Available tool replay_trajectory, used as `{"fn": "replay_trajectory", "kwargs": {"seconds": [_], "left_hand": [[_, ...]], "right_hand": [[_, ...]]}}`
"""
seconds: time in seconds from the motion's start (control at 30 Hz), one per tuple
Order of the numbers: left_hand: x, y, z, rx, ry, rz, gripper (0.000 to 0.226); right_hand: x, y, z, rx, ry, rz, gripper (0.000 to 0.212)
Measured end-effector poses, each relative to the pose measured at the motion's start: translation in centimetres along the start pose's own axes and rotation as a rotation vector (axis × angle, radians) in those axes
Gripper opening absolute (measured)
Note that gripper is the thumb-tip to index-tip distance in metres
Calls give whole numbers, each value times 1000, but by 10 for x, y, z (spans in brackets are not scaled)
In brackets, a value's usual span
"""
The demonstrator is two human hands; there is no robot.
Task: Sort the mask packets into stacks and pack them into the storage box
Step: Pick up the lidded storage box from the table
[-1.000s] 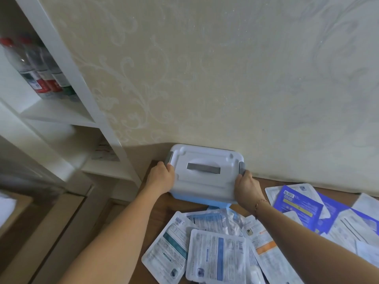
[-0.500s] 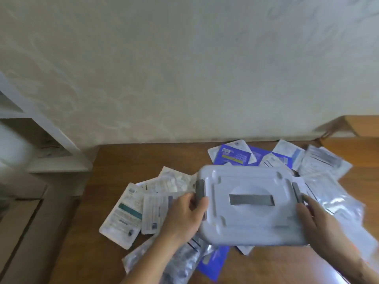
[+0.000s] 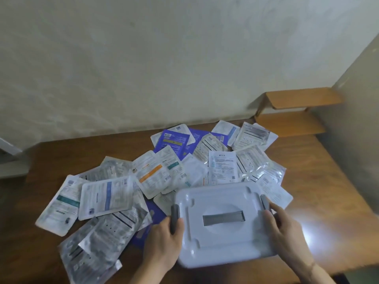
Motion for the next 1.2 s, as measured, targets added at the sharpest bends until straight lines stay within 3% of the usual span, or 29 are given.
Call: {"fn": "replay_trajectory", "kwargs": {"seconds": [0.2, 0.47, 0.67, 0.77, 0.83, 0.9, 0.97, 1.07, 1.2], "left_hand": [[10, 6, -6, -62, -28, -9, 30], [8, 10, -3, -173, -141, 43, 37], [19, 1, -1, 115, -149, 179, 43], [22, -12, -6, 194, -90, 226, 31], [24, -10, -7, 275, 17, 256, 14], [28, -5, -3, 280, 195, 176, 31], [31, 0, 1, 94, 309, 15, 52], [34, 13, -4, -206, 249, -9, 69], [41, 33, -7, -296, 217, 62, 87]], "right_hand": [[-13, 10, 2, 172, -100, 99, 22], [-25, 21, 1, 225, -202, 92, 20], [-33, 41, 2, 142, -204, 52, 24], [-40, 54, 6, -20, -281, -55, 30], [-41, 59, 13, -92, -242, -69, 23], [-40, 60, 27, -42, -3, 85, 20], [-34, 53, 38, 83, 178, 314, 29], [-21, 43, 33, 291, 140, 452, 43], [-8, 38, 20, 313, 123, 399, 46]]}}
Point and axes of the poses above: each hand's wrist, its own x-axis away from the middle knuckle, its own z-axis out of the back of the hand, y = z × x, the point moved 2 cm from there along -x, towards the middle knuckle, and after that the axes turned 3 degrees about y, right-handed, at the moved point
